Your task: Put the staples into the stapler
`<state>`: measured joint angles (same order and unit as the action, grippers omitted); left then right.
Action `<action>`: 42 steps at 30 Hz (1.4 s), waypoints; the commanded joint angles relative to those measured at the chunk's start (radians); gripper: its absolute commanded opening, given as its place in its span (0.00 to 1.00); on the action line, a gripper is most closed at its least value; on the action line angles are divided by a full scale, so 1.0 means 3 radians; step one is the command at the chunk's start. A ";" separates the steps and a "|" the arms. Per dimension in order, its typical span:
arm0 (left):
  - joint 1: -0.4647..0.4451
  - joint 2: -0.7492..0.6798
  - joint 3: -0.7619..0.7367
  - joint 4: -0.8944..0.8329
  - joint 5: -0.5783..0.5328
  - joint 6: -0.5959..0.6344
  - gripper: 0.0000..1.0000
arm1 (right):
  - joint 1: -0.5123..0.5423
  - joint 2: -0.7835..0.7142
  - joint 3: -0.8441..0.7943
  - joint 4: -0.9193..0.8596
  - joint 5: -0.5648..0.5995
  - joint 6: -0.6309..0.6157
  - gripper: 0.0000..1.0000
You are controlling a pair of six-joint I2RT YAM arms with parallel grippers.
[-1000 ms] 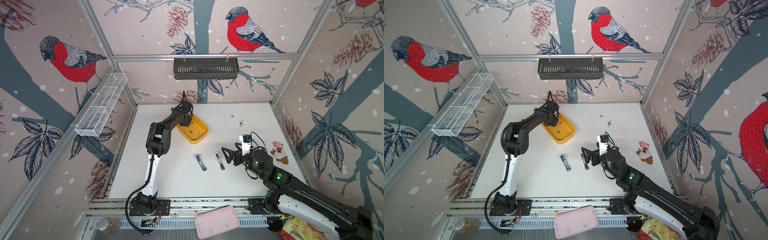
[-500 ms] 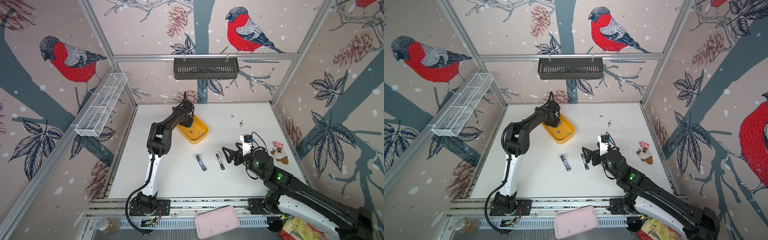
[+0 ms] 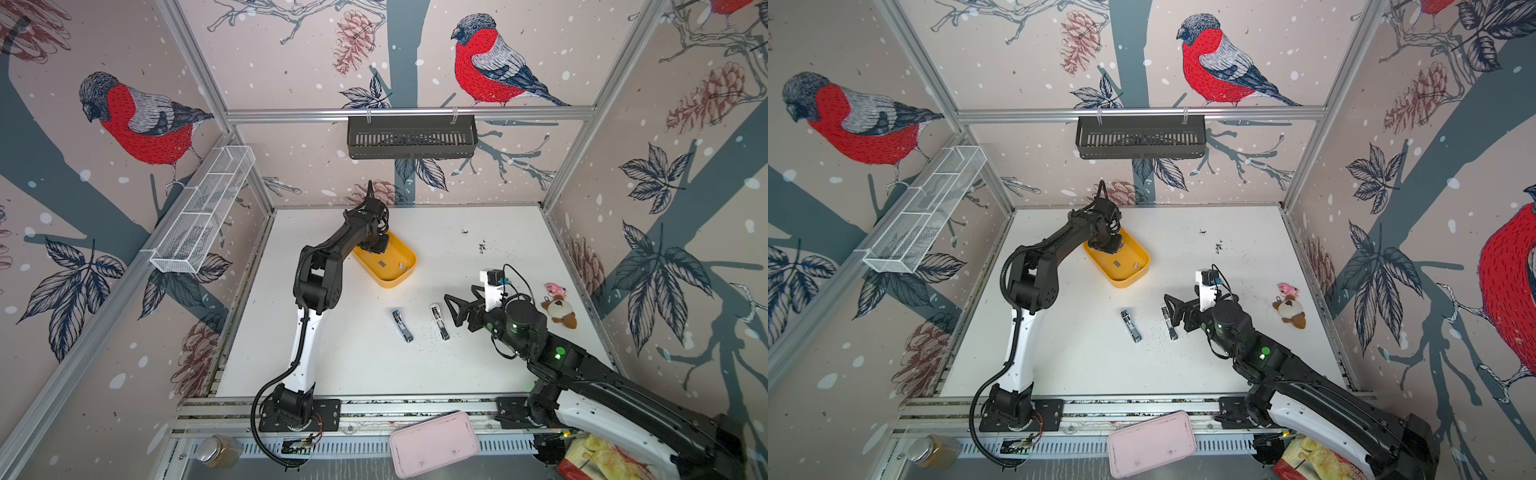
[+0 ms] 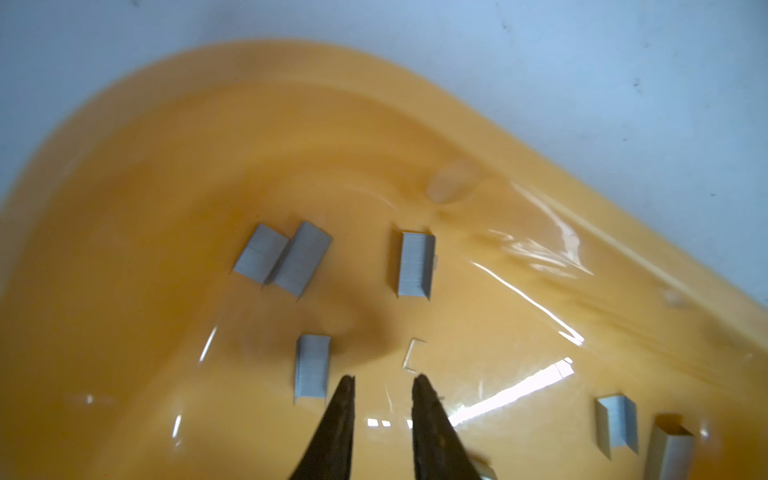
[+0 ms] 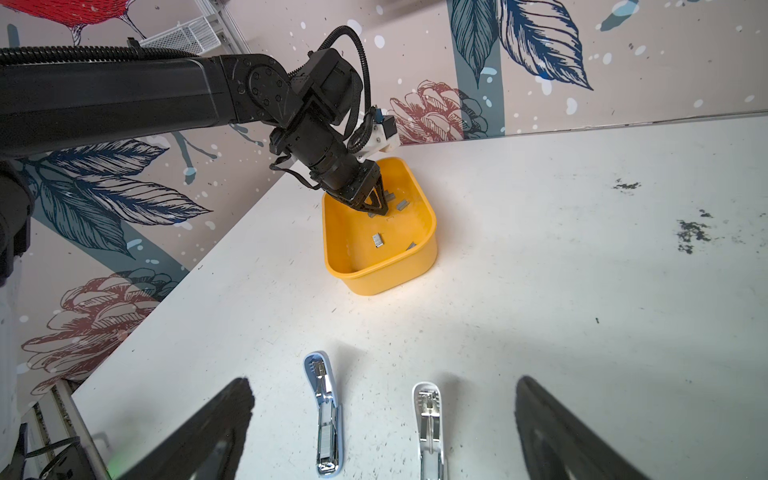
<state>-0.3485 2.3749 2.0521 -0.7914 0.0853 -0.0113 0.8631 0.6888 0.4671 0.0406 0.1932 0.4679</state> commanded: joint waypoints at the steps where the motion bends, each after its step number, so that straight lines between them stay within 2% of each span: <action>1: 0.0006 -0.0094 0.0047 -0.0148 0.0400 -0.0059 0.26 | -0.0001 -0.0003 0.0000 0.0031 0.0039 -0.0010 0.98; 4: 0.0005 -0.0160 0.0067 -0.0177 0.0605 -0.0080 0.25 | 0.0001 -0.0009 -0.0012 0.0043 0.0036 0.0004 0.98; 6: 0.0009 -0.0211 0.0067 -0.0175 0.0547 -0.0094 0.25 | 0.0002 -0.0010 -0.0023 0.0052 0.0034 0.0011 0.98; 11: 0.0006 -0.0214 0.0068 -0.0213 -0.0334 -0.0113 0.25 | 0.0001 -0.0019 -0.0048 0.0054 0.0026 0.0042 0.98; 14: 0.0019 -0.0173 0.0045 -0.0231 -0.0559 -0.0092 0.25 | 0.0002 -0.0041 -0.0064 0.0052 0.0030 0.0051 0.98; 23: 0.0134 -0.0035 0.0023 -0.0113 -0.0504 -0.0166 0.25 | -0.0001 -0.0080 -0.0094 0.0049 0.0053 0.0051 0.98; 42: 0.0157 0.0040 -0.0007 -0.0108 -0.0350 -0.0080 0.22 | -0.0003 0.0039 -0.0100 0.0110 0.0057 0.0073 0.98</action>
<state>-0.3031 2.3848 2.0499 -0.8127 -0.0376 -0.0505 0.8627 0.6956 0.4328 0.0444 0.2043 0.4759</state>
